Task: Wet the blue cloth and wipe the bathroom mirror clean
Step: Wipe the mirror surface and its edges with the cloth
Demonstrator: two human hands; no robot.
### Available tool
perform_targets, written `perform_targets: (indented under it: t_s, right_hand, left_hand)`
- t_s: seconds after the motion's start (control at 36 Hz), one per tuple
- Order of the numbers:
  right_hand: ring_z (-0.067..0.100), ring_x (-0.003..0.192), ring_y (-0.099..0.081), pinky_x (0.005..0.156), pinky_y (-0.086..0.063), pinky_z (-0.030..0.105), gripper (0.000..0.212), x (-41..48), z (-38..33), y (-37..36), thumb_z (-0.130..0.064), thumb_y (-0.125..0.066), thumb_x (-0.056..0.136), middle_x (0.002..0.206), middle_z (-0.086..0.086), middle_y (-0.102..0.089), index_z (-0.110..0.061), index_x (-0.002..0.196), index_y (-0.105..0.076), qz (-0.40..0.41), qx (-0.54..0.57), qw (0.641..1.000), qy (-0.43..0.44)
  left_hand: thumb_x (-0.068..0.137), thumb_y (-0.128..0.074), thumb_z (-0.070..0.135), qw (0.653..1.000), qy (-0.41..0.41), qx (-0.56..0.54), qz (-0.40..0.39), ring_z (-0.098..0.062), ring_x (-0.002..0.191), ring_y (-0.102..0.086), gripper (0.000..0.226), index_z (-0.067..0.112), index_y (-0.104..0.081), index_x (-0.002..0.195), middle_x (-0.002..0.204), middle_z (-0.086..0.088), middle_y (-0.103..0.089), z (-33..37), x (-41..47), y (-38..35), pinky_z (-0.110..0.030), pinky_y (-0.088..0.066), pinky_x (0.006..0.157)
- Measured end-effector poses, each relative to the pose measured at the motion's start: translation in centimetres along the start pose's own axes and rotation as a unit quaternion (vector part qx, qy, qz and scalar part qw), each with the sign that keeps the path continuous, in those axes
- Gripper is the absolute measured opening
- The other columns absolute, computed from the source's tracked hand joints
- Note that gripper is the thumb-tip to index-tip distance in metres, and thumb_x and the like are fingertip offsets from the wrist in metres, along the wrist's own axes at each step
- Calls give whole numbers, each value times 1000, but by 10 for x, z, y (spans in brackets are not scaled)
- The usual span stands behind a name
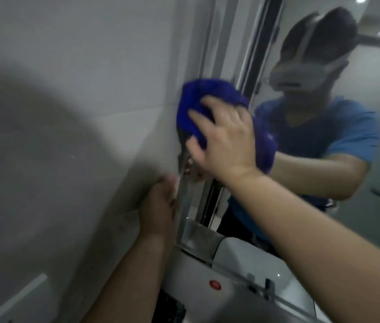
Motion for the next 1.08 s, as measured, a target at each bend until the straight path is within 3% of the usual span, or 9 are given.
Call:
perform_targets:
  t_s: [0.14, 0.31, 0.39, 0.47, 0.64, 0.75, 0.86, 1.0, 1.08]
  right_hand:
    - [35, 131, -60, 114, -32, 48, 56, -98, -27, -70, -38, -73, 84, 147, 12, -63, -21, 137, -72, -110, 38, 993, 34]
    - [33, 121, -68, 114, -32, 45, 55, -225, -60, -162, -27, -57, 79, 139, 5, -68, -28, 130, -77, -271, 43, 958, 87]
    - [29, 121, -62, 112, -35, 42, 54, -272, -68, -176, -22, -70, 75, 136, 0, -68, -33, 127, -78, -290, 53, 949, 114]
    - [24, 121, -57, 108, -51, 37, 56, -280, -56, -152, -21, -91, 68, 138, -3, -63, -35, 121, -80, -230, 100, 965, 72]
    - [30, 122, -68, 103, -52, 51, 65, -256, 23, -71, -25, -84, 75, 145, 4, -65, -31, 138, -72, -168, 79, 983, -15]
    - [35, 125, -62, 100, -48, 52, 50, -191, 102, 44, -25, -71, 89, 143, 12, -64, -25, 139, -73, 3, 44, 997, -65]
    - [41, 132, -57, 111, -47, 53, 47, -127, 184, 160, -26, -66, 96, 146, 19, -59, -19, 142, -69, 150, -19, 979, -140]
    - [28, 144, -49, 122, -40, 42, 51, -48, 256, 261, -38, -56, 100, 155, 12, -49, -25, 148, -63, 321, -13, 910, -263]
    - [33, 144, -48, 121, -40, 48, 53, -12, 247, 272, -37, -54, 97, 157, 14, -48, -28, 149, -62, 343, -17, 893, -290]
  left_hand:
    - [94, -52, 25, 969, -126, 192, 86, -14, 124, -66, 45, 20, -73, 134, 135, 2, -71, 0, -25, 41, -38, -52, 111]
    - [101, -55, 4, 956, -132, 244, 97, -5, 116, -66, 34, 22, -66, 127, 129, 3, -70, -25, -37, 80, -20, -48, 99]
    - [100, -52, -4, 948, -101, 294, 71, -4, 115, -64, 41, 20, -63, 131, 135, -2, -67, -31, -33, 86, -8, -45, 91]
    - [101, -48, -12, 950, -75, 296, 61, -11, 128, -60, 51, 9, -61, 146, 142, -1, -64, -26, -30, 88, -21, -42, 106]
    - [101, -51, -8, 946, -85, 302, 87, -13, 127, -54, 48, 3, -59, 147, 142, -6, -62, -20, -33, 76, -25, -36, 108]
    - [79, -52, 25, 924, -120, 355, 83, -17, 129, -57, 67, 9, -63, 142, 137, -6, -65, -23, -32, 55, -30, -38, 111]
    - [74, -57, 20, 935, -119, 334, 21, -29, 119, -67, 69, 18, -64, 142, 122, -1, -71, -42, -19, 17, -43, -50, 107]
    - [95, -61, -7, 920, -122, 359, -97, -23, 137, -55, 68, 29, -53, 153, 147, 2, -56, -80, 9, -38, -7, -46, 101]
    - [75, -67, -22, 908, -167, 381, -55, -22, 140, -53, 103, 50, -52, 147, 167, 0, -35, -69, 39, -59, -45, -23, 130]
Point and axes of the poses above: each hand's wrist, its own x-axis towards the middle knuckle, its own y-axis out of the back of the hand, z = x × y, the point moved 8 cm from there along x, towards the middle knuckle
